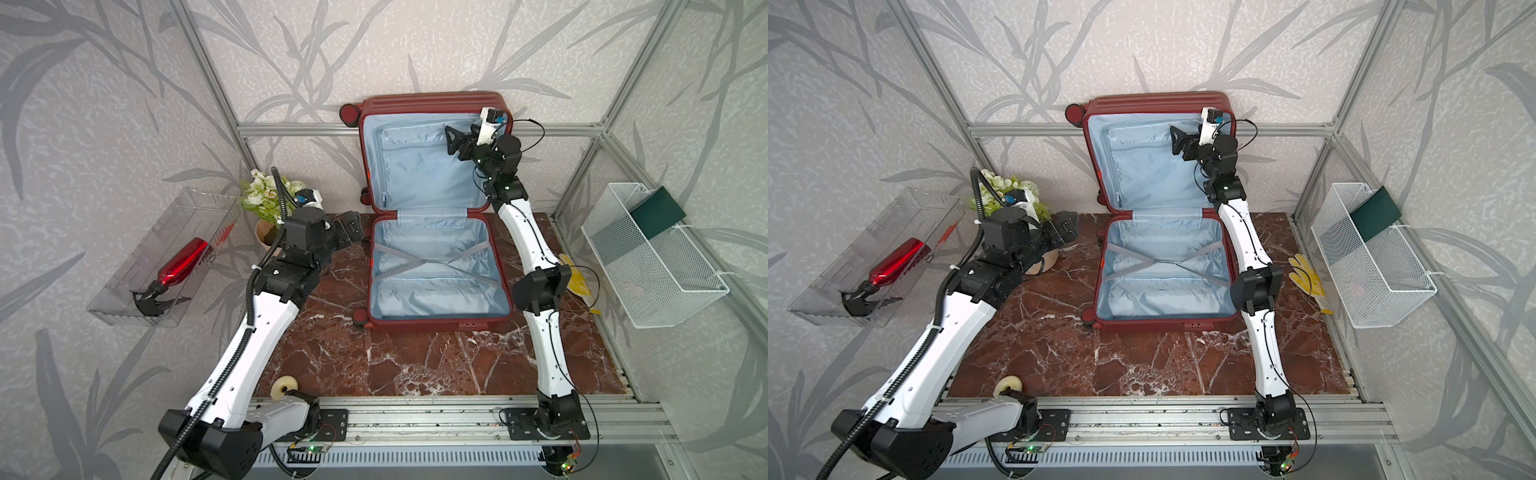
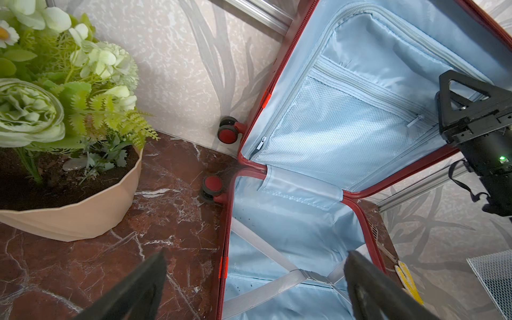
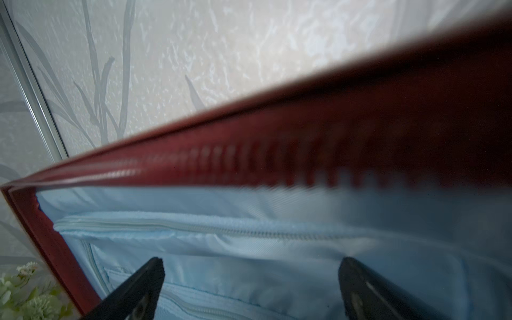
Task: Open the suitcase zippers
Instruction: Open the suitcase at the center of the board, then reset both arms
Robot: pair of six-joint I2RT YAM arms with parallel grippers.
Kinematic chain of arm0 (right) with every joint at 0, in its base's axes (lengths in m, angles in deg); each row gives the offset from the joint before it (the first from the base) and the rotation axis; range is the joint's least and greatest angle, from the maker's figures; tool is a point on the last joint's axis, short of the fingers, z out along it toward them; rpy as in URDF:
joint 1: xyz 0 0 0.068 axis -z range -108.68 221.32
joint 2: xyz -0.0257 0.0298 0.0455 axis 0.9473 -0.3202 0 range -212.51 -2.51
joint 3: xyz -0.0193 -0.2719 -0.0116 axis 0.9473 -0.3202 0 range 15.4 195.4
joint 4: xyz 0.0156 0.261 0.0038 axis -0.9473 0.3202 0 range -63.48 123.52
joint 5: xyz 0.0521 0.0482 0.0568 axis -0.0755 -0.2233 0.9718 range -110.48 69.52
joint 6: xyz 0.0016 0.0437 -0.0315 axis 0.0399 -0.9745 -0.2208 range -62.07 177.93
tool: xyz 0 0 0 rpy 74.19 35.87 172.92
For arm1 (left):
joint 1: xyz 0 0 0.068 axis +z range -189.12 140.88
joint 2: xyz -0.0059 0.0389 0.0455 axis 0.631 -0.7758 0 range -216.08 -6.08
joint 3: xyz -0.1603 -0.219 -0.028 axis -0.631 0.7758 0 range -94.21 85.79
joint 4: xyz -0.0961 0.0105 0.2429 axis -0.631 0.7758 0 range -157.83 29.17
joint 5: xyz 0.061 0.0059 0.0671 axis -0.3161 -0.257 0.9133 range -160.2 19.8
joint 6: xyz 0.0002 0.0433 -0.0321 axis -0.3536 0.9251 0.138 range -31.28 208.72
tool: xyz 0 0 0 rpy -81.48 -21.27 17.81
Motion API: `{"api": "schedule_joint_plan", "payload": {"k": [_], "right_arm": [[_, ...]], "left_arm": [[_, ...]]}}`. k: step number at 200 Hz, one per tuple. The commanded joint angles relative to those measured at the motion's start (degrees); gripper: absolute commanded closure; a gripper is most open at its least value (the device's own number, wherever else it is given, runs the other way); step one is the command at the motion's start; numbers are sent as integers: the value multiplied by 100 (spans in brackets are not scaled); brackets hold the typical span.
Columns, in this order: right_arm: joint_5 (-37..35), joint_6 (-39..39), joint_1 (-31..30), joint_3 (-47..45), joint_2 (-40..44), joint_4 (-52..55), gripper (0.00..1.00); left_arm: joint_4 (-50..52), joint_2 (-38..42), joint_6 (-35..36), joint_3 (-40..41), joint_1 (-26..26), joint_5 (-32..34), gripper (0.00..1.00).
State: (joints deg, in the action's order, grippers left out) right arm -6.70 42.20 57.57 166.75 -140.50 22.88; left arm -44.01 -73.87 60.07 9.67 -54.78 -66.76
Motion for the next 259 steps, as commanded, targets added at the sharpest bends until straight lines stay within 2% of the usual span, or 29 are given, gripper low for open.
{"api": "schedule_joint_plan", "payload": {"k": [1, 29, 53, 69, 77, 89, 98, 109, 122, 141, 156, 172, 182, 191, 203, 218, 223, 231, 247, 252, 259], "right_arm": [[-210, 344, -92, -1283, 1126, 74, 1], [-341, 611, -40, -3734, 2705, -928, 1], [-490, 637, 14, -5316, 3873, -1051, 1], [-978, 704, 14, -6395, 4719, -926, 1], [-1311, 669, 26, -6959, 5110, -805, 1], [-1620, 785, 40, -7806, 5692, -597, 1], [-1786, 748, 77, -8411, 6088, -370, 1], [-1751, 855, 118, -9208, 6485, -415, 1], [-1714, 965, 202, -10176, 6878, -708, 1], [-1932, 1461, 404, -11386, 7386, -1232, 1], [-2199, 1708, 690, -12115, 7692, -1568, 1], [-2199, 1641, 949, -12546, 7732, -1773, 1], [-2250, 1691, 954, -12780, 7572, -2027, 1], [-2305, 1667, 954, -13036, 7376, -2411, 1], [-2182, 1808, 958, -13567, 7007, -3579, 1], [-1737, 1748, 1080, -14063, 6094, -5806, 1], [-1530, 1556, 1141, -14094, 5822, -6182, 1], [-1213, 1627, 1165, -14098, 5344, -6756, 1], [-1154, 1635, 1165, -14145, 4389, -7705, 1], [-1070, 1650, 1165, -13955, 4490, -7381, 1], [-904, 1708, 1165, -13769, 4634, -6813, 1]], "left_arm": [[62, -71, 372, -22, 43, -51, 1], [104, -14, 461, 15, 63, -35, 1], [124, 166, 602, 224, 72, 264, 1], [-427, 450, 1229, 765, 88, 359, 1], [-687, 574, 1536, 1088, 106, 584, 1], [-844, 580, 1712, 1456, 199, 1297, 1], [-965, 459, 1983, 1685, 362, 1438, 1], [-1132, 211, 2387, 1962, 595, 1292, 1], [-1503, -146, 2459, 2378, 916, 1098, 1], [-1856, -365, 1919, 2945, 1547, 560, 1], [-2725, -207, 1897, 3697, 1874, 45, 1], [-3899, -108, 2331, 4502, 1909, 8, 1], [-4340, -232, 2171, 4813, 1947, 541, 1], [-4711, -462, 2016, 4980, 2050, 578, 1], [-5364, -846, 1946, 5128, 2166, 326, 1], [-6393, -1027, 2261, 5345, 2171, -326, 1], [-6660, -1166, 2300, 5423, 2167, -442, 1], [-6928, -1434, 2258, 5476, 2150, -275, 1], [-8760, -2224, 2292, 5907, 2148, -388, 1], [-8645, -2256, 2341, 5827, 2139, -480, 1], [-7594, -1980, 2389, 5564, 2124, -549, 1]]}}
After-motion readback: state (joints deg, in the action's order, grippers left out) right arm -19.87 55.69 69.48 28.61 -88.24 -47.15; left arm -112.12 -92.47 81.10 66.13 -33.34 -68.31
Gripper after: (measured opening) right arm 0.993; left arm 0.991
